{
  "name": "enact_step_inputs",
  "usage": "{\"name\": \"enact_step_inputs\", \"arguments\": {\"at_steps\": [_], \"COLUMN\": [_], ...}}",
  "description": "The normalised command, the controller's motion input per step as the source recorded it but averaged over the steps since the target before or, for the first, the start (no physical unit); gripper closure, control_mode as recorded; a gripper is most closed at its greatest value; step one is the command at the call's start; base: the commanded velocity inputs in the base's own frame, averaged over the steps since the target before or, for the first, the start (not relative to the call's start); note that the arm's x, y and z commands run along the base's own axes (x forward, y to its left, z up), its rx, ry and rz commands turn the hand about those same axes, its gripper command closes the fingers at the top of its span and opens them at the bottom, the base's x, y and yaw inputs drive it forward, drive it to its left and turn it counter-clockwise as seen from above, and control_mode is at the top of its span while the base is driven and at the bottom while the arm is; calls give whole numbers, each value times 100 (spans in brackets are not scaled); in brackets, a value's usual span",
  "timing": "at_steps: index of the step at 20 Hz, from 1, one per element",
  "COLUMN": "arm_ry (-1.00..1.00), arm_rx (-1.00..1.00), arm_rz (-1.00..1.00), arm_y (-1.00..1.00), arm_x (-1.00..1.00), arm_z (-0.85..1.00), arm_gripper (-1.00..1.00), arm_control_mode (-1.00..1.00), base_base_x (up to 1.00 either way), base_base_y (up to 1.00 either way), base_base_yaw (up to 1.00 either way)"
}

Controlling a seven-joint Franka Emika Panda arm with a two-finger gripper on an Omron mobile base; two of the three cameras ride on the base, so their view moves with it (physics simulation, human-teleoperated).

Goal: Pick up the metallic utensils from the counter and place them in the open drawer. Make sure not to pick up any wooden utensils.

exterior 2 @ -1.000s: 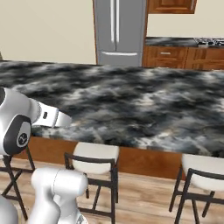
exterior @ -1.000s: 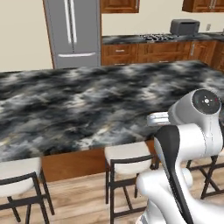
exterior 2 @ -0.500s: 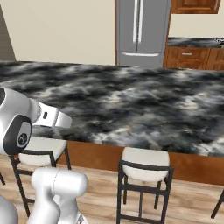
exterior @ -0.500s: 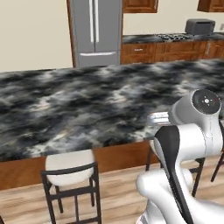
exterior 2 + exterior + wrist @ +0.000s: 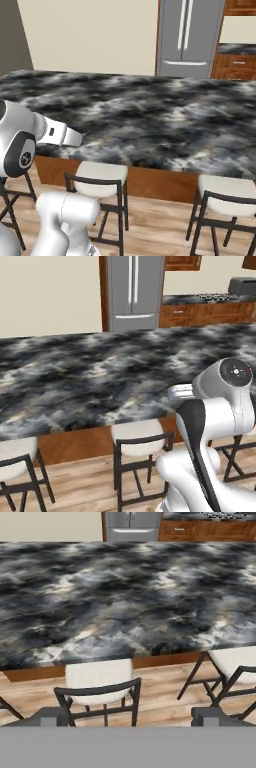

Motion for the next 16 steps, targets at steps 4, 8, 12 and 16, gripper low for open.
{"name": "enact_step_inputs", "arguments": {"at_steps": [4, 8, 12, 16], "arm_ry": [0, 0, 0, 0], "arm_rx": [0, 0, 0, 0], "arm_rz": [0, 0, 0, 0], "arm_y": [0, 0, 0, 0], "arm_x": [0, 0, 0, 0], "arm_z": [0, 0, 0, 0], "arm_gripper": [-100, -100, -100, -100], "arm_control_mode": [100, 100, 100, 100], "base_base_x": [-21, -18, -15, -14], "base_base_y": [100, 100, 100, 100], "base_base_yaw": [0, 0, 0, 0]}}
